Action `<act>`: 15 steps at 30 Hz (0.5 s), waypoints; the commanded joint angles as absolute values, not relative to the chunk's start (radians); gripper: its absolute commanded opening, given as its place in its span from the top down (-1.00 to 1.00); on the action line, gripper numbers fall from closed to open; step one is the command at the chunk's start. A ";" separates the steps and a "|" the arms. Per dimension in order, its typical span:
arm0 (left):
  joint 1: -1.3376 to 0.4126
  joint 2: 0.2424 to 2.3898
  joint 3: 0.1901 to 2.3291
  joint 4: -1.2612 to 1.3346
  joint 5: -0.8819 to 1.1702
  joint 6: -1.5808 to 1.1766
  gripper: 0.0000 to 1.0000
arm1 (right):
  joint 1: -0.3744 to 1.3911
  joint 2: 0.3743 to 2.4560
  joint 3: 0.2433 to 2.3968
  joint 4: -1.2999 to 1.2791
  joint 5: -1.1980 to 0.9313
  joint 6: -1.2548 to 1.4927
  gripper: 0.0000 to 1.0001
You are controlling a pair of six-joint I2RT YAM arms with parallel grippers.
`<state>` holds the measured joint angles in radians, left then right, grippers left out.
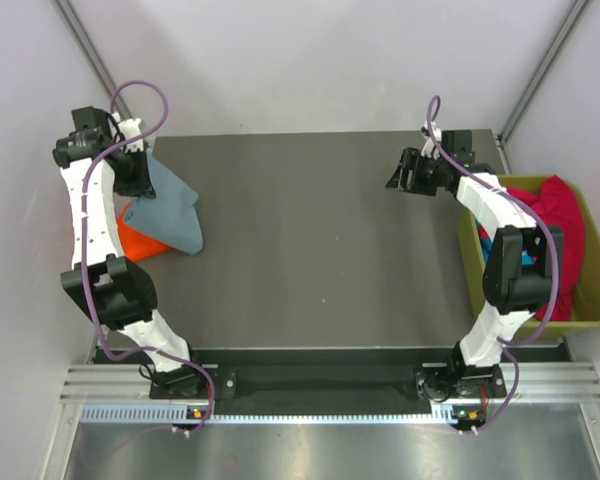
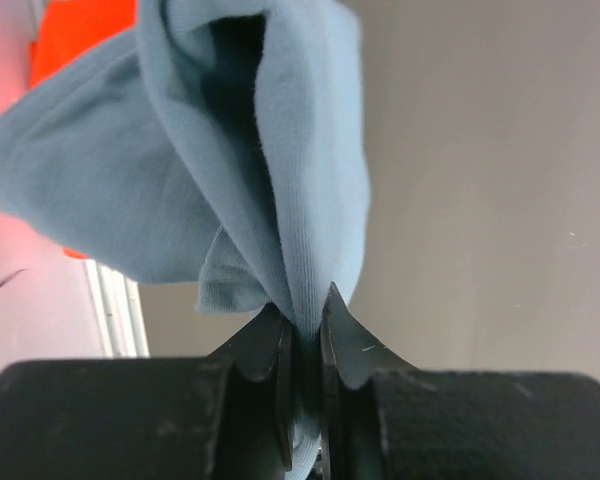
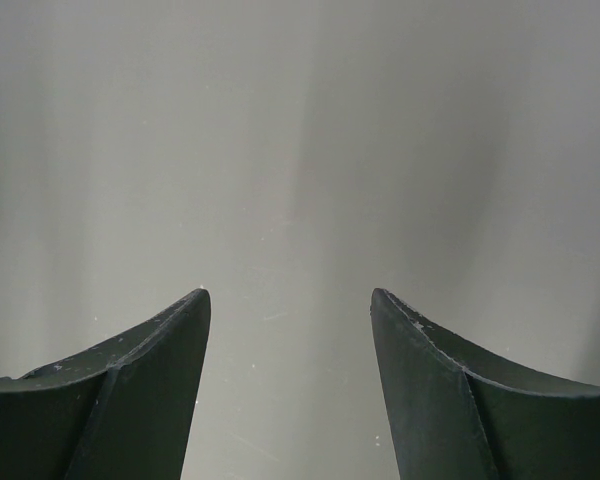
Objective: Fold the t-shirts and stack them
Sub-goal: Neatly place the folded tshirt to the corner
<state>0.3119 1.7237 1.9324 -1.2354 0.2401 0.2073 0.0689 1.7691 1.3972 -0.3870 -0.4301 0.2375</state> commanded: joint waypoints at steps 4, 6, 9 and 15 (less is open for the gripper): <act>0.322 1.716 2.011 -1.190 0.176 0.238 1.00 | 0.060 1.724 1.379 -0.334 -0.445 0.244 -0.31; 0.322 1.732 2.026 -1.201 0.154 0.250 1.00 | 0.060 1.726 1.379 -0.333 -0.446 0.244 -0.31; 0.324 1.761 2.048 -1.201 0.124 0.256 1.00 | 0.060 1.729 1.379 -0.333 -0.446 0.245 -0.31; 0.322 1.835 2.091 -1.195 0.052 0.281 1.00 | 0.060 1.735 1.378 -0.330 -0.449 0.250 -0.31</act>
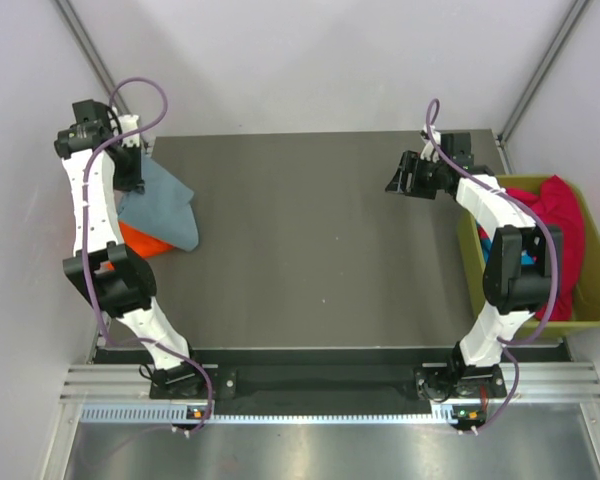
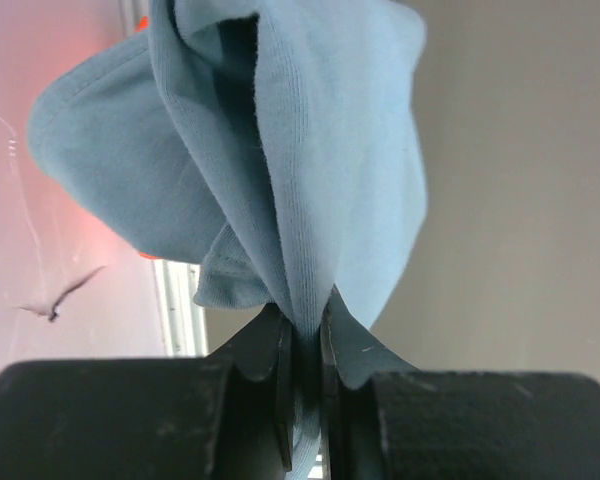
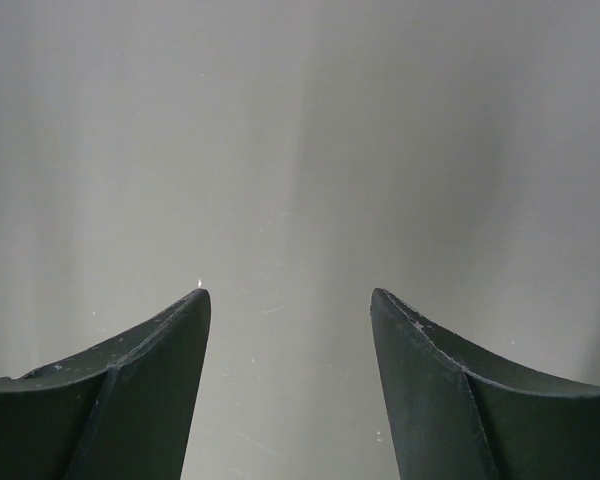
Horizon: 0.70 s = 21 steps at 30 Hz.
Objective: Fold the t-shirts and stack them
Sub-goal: Neatly place the folded tshirt to the corner
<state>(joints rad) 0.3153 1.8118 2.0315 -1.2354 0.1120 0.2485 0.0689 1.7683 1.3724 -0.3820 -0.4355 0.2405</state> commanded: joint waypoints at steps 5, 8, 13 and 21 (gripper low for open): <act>0.324 1.894 2.126 -1.154 -0.083 0.287 1.00 | 0.060 1.733 1.371 -0.327 -0.448 0.250 -0.31; 0.322 1.910 2.125 -1.118 -0.165 0.301 1.00 | 0.060 1.730 1.367 -0.325 -0.446 0.245 -0.31; 0.322 1.943 2.126 -1.074 -0.259 0.313 1.00 | 0.058 1.732 1.361 -0.321 -0.443 0.244 -0.32; 0.322 2.029 2.125 -1.028 -0.344 0.311 1.00 | 0.060 1.744 1.367 -0.319 -0.445 0.242 -0.31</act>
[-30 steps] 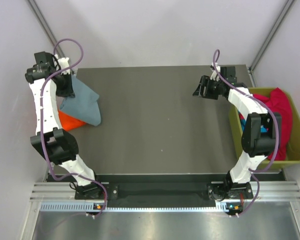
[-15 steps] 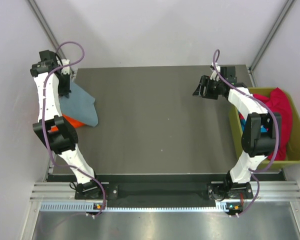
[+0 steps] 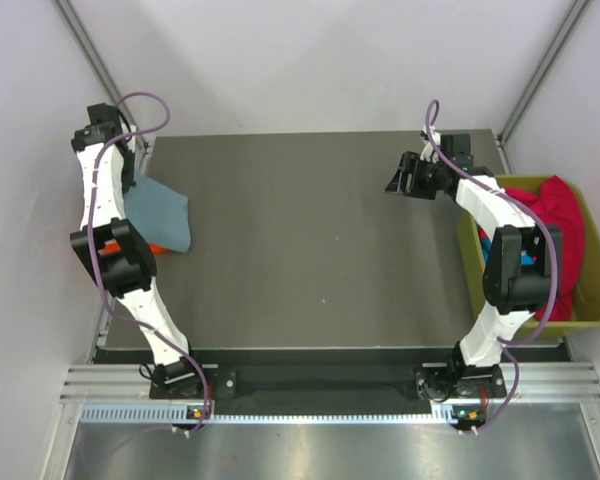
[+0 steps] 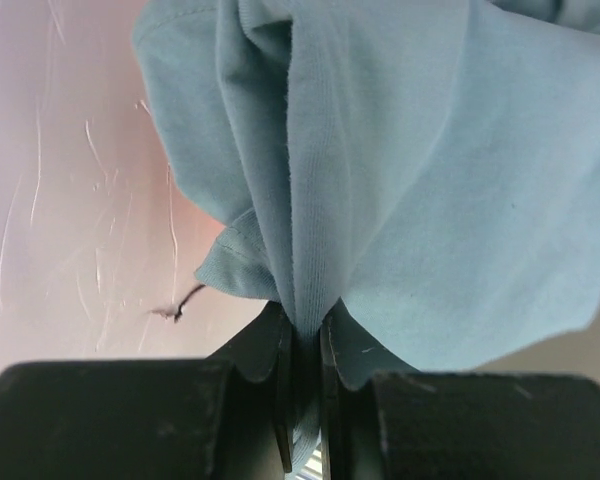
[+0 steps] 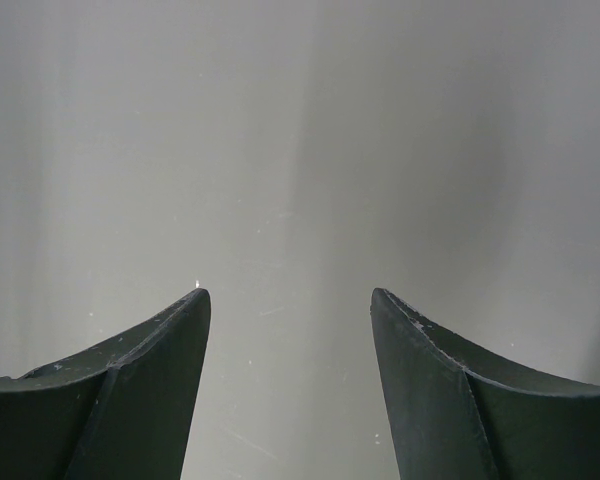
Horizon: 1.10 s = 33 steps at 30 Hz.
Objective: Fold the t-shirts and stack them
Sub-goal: Neatly place the folded tshirt to the corner
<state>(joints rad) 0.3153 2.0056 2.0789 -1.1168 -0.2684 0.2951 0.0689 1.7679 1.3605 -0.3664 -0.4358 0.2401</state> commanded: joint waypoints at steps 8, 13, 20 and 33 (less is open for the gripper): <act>0.322 2.172 2.183 -0.988 -0.442 0.325 1.00 | 0.058 1.741 1.367 -0.325 -0.440 0.230 -0.32; 0.322 2.223 2.198 -0.974 -0.488 0.333 1.00 | 0.060 1.732 1.356 -0.327 -0.434 0.226 -0.31; 0.299 2.224 2.224 -0.947 -0.535 0.313 0.24 | 0.060 1.723 1.335 -0.322 -0.428 0.215 -0.32; 0.003 2.073 2.299 -0.948 -0.437 0.180 -0.29 | 0.060 1.701 1.365 -0.314 -0.422 0.204 -0.33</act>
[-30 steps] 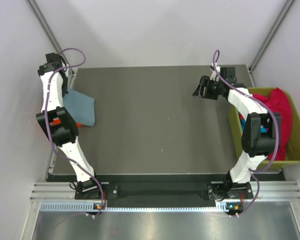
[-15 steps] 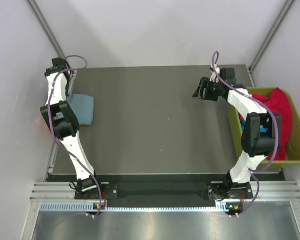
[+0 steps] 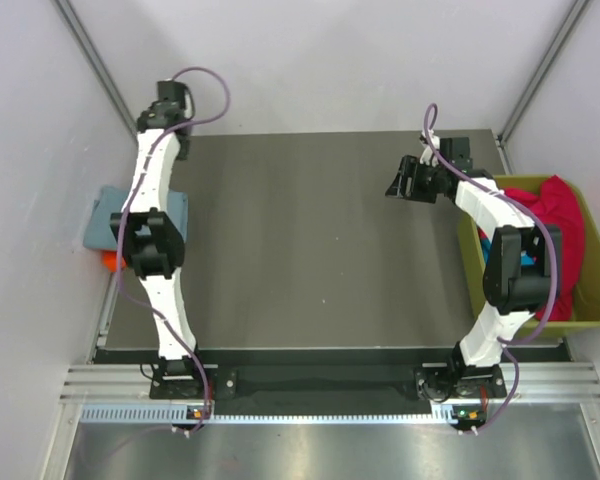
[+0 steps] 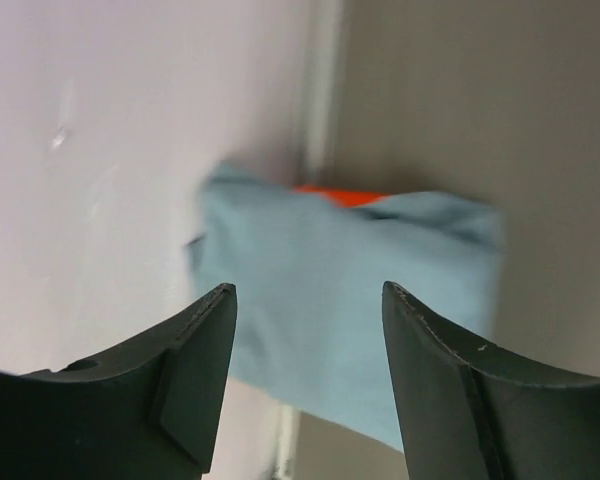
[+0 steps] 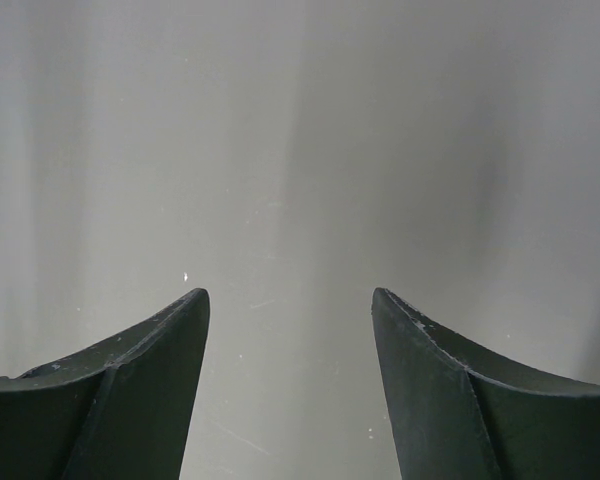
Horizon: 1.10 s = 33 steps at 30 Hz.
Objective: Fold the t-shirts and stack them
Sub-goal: Neatly place the folded tshirt to the corner
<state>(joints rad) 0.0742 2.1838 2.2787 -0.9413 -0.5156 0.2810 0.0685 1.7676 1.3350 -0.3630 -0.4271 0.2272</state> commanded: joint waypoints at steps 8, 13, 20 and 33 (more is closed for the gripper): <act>-0.132 1.936 2.307 -0.849 -0.149 -0.030 -0.33 | 0.061 1.606 1.436 -0.264 -0.391 0.166 -0.85; -0.135 1.867 2.227 -0.675 -0.005 -0.112 -0.36 | 0.066 1.565 1.512 -0.313 -0.208 0.126 -1.00; -0.209 1.847 2.169 -0.706 -0.032 -0.100 -0.37 | 0.063 1.474 1.568 -0.426 -0.015 0.081 -0.99; -0.212 1.773 2.128 -0.699 -0.058 -0.083 -0.39 | 0.063 1.365 1.602 -0.650 0.032 0.083 -0.99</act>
